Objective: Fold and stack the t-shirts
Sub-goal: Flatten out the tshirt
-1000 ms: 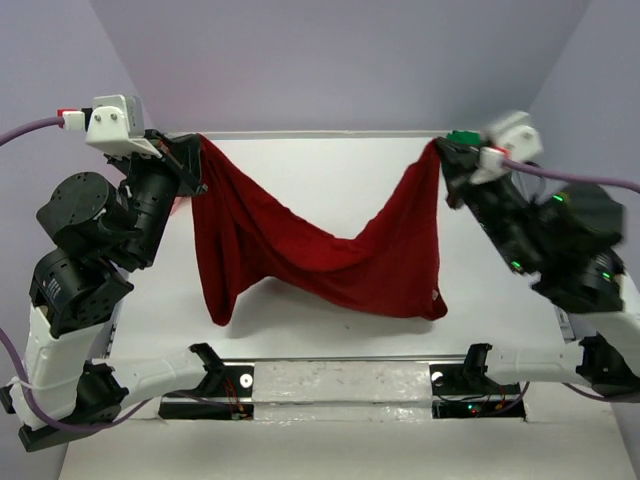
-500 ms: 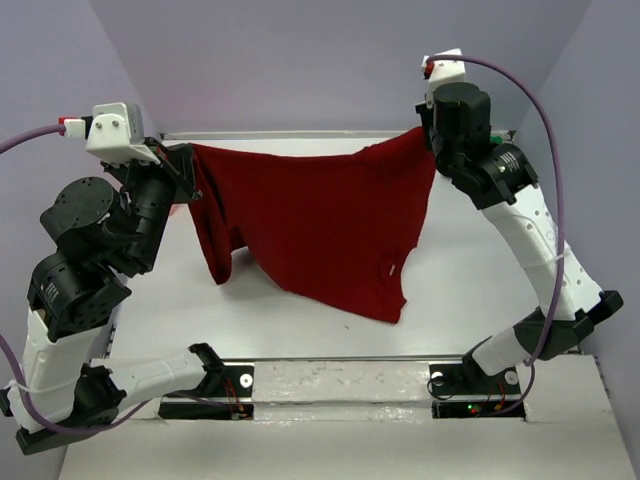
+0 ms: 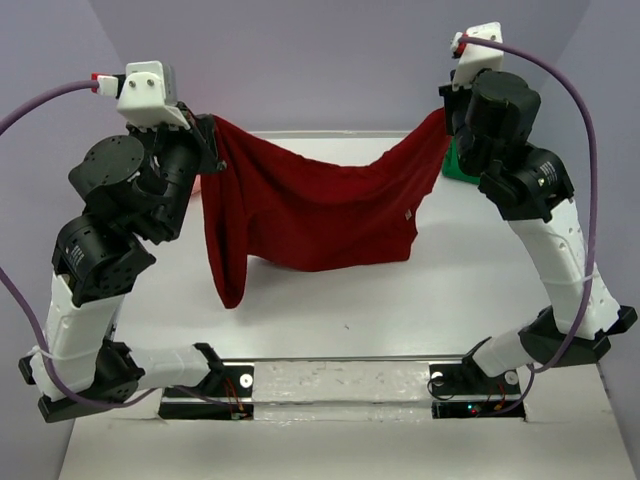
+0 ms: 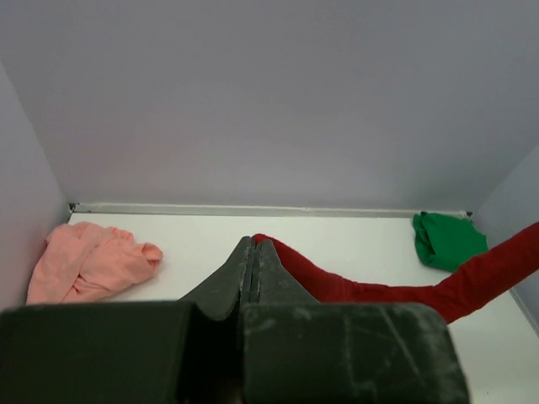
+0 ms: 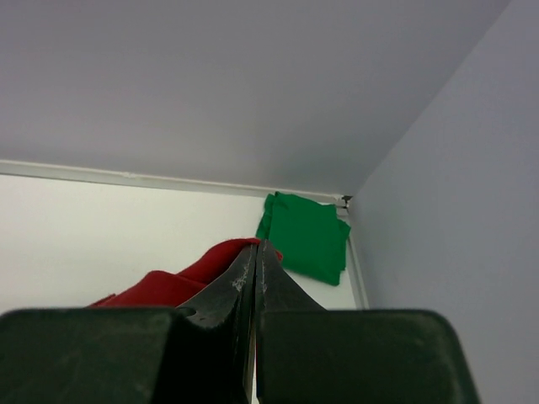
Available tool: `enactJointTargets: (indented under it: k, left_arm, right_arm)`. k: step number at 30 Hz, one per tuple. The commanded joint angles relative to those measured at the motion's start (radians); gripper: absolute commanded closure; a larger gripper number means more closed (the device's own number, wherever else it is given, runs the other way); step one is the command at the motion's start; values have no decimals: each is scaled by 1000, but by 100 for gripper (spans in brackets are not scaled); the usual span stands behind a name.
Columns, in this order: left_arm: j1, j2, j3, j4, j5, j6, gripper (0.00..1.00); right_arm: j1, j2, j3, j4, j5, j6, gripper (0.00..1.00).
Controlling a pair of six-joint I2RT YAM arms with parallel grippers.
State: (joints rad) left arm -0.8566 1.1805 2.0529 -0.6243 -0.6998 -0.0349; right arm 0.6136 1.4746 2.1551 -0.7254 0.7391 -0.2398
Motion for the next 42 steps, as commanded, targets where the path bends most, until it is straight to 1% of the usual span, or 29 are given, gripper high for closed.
enactJointTargets:
  k: [1,3,4,5,7,8,9,10,11,12,14,18,20,22,23,24,25,27,29,31,32,33,34,35,37,38,39,41,42]
  left_arm:
    - [-45,-79,-86,35,-29,-34,100]
    - [-71,-119,-128,37,-59,-68,100]
    - [-99,-130,-157,35,-76,-79,100]
    - [-117,-140,-165,17,-93,-92,100]
    - [-156,-142,-169,0,-141,-123,100]
    - [-200,-140,-166,-14,-161,-131,100]
    - [-225,-130,-163,-20,-211,-138,100]
    - [-252,-122,-146,-31,-245,-138,100]
    - [-312,-110,-129,-37,-277,-135,100]
    - [-341,-75,-111,-46,-343,-128,100]
    - [-424,-7,-29,-46,-426,-77,100]
    - [-449,69,113,35,-446,67,100]
    - [-449,74,136,142,-458,183,100]
    - [-449,70,115,222,-472,269,100]
    - [-449,68,107,315,-480,318,100]
    - [-449,76,113,340,-484,358,100]
    - [-449,90,165,357,-486,401,100]
    - [-449,134,235,365,-469,432,100]
    - [-449,159,289,396,-464,495,100]
    - [-449,156,279,425,-489,530,100]
    - [-449,148,233,458,-501,565,100]
    - [-437,124,208,459,-512,564,100]
    - [-418,105,179,450,-498,544,100]
    - [-363,70,138,383,-442,456,100]
    - [-262,39,93,254,-353,344,100]
    - [-204,22,76,214,-308,255,100]
    - [-99,22,61,180,-218,221,100]
    - [3,25,9,106,-121,161,100]
    - [54,22,-22,106,-27,130,100]
  right_arm:
    - [90,-112,-77,132,152,-139,100]
    - [170,-129,-55,138,205,-189,100]
    - [205,-134,-49,152,286,-222,100]
    - [271,-145,-43,199,319,-263,100]
    - [333,-151,-12,260,380,-381,100]
    - [357,-155,-12,378,428,-442,100]
    - [392,-158,-38,468,454,-584,100]
    - [405,-155,-41,548,460,-646,100]
    - [414,-152,-46,658,457,-694,100]
    - [414,-136,-38,675,450,-729,100]
    - [414,-106,11,675,412,-724,100]
    - [414,-68,63,673,347,-719,100]
    - [393,-62,57,669,284,-695,100]
    - [359,-51,69,664,228,-675,100]
    - [332,-47,72,652,211,-668,100]
    - [318,-42,77,644,194,-659,100]
    - [318,-31,109,624,180,-627,100]
    - [307,-13,120,604,135,-603,100]
    - [307,9,170,537,90,-566,100]
    - [307,10,187,512,77,-533,100]
    - [307,4,146,512,77,-539,100]
    - [266,-28,103,512,72,-527,100]
    - [265,-45,57,512,68,-511,100]
    - [211,-63,-43,512,59,-494,100]
    - [177,-120,-174,506,43,-449,100]
    - [163,-135,-198,498,37,-434,100]
    - [163,-142,-208,488,36,-414,100]
    - [149,-142,-219,471,36,-408,100]
    - [149,-140,-219,468,34,-400,100]
